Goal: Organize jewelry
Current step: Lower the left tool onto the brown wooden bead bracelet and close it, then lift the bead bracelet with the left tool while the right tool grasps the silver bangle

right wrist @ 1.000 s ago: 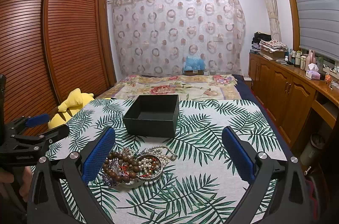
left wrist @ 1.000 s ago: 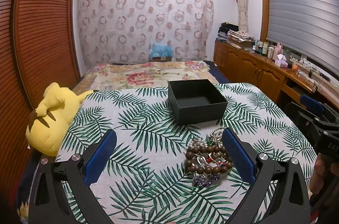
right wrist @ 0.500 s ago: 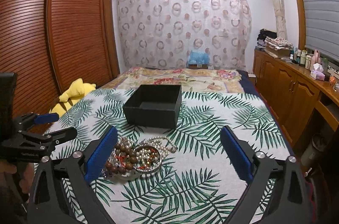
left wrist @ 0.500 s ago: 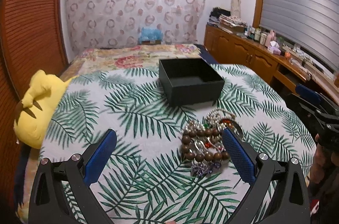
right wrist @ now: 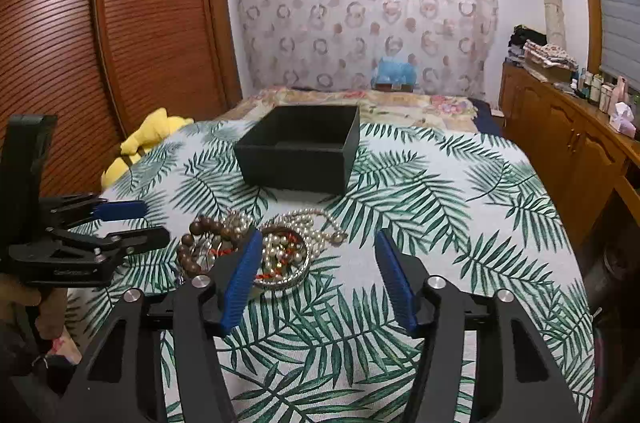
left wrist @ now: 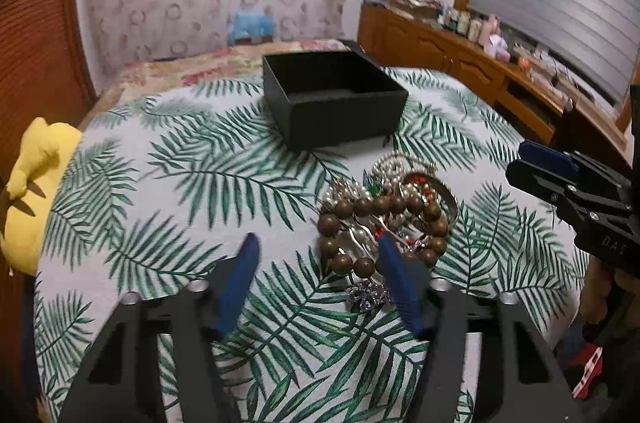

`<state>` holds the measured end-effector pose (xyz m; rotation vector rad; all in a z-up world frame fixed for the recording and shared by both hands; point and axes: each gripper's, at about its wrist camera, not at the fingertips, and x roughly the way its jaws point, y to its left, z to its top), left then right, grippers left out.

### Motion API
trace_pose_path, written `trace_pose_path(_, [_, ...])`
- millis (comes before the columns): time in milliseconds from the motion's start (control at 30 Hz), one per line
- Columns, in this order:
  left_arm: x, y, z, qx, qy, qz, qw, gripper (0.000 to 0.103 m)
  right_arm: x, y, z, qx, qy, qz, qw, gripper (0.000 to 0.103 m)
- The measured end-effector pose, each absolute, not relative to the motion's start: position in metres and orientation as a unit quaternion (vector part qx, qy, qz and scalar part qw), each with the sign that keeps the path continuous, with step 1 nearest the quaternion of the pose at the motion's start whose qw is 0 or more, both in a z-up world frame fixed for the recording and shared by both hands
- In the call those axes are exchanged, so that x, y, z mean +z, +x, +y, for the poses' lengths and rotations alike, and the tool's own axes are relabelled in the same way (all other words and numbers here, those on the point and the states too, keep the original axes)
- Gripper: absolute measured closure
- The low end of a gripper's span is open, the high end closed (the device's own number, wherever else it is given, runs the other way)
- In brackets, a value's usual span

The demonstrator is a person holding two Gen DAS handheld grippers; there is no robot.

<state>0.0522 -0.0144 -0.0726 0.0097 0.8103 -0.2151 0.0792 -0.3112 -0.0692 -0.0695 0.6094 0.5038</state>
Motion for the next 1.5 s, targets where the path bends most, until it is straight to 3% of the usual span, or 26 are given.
trace_pose_path(200, [-0.081,0.068,-0.017,-0.123,0.001,0.415,0.902,0.077,-0.08,0.086,-0.311,0.246,-0.037,0.313,0.916,0.053])
trace_pose_path(533, [-0.092,0.09,-0.013,-0.128,-0.013,0.434,0.892,0.079,-0.09,0.096,-0.305,0.263,-0.053,0.337,0.902,0.069])
trace_pose_path(600, [-0.093,0.091,-0.012,-0.137,-0.023,0.435,0.89,0.088,-0.091,0.099,-0.302,0.268,-0.06,0.34,0.899,0.071])
trace_pose_path(900, [-0.064,0.074,-0.01,-0.155,-0.032,0.392,0.906,0.089,-0.1,0.121,-0.287,0.293,-0.074,0.373,0.877,0.086])
trace_pose_path(1200, [-0.025,0.061,-0.012,-0.166,-0.029,0.348,0.922,0.089,-0.109,0.136,-0.273,0.301,-0.09,0.402,0.86,0.087])
trace_pose_path(1367, [-0.017,0.061,-0.01,-0.165,-0.029,0.338,0.926,0.089,-0.107,0.138,-0.274,0.297,-0.096,0.4,0.862,0.098])
trace_pose_path(1500, [-0.011,0.064,-0.008,-0.162,-0.024,0.334,0.928,0.089,-0.097,0.136,-0.275,0.294,-0.102,0.386,0.869,0.098])
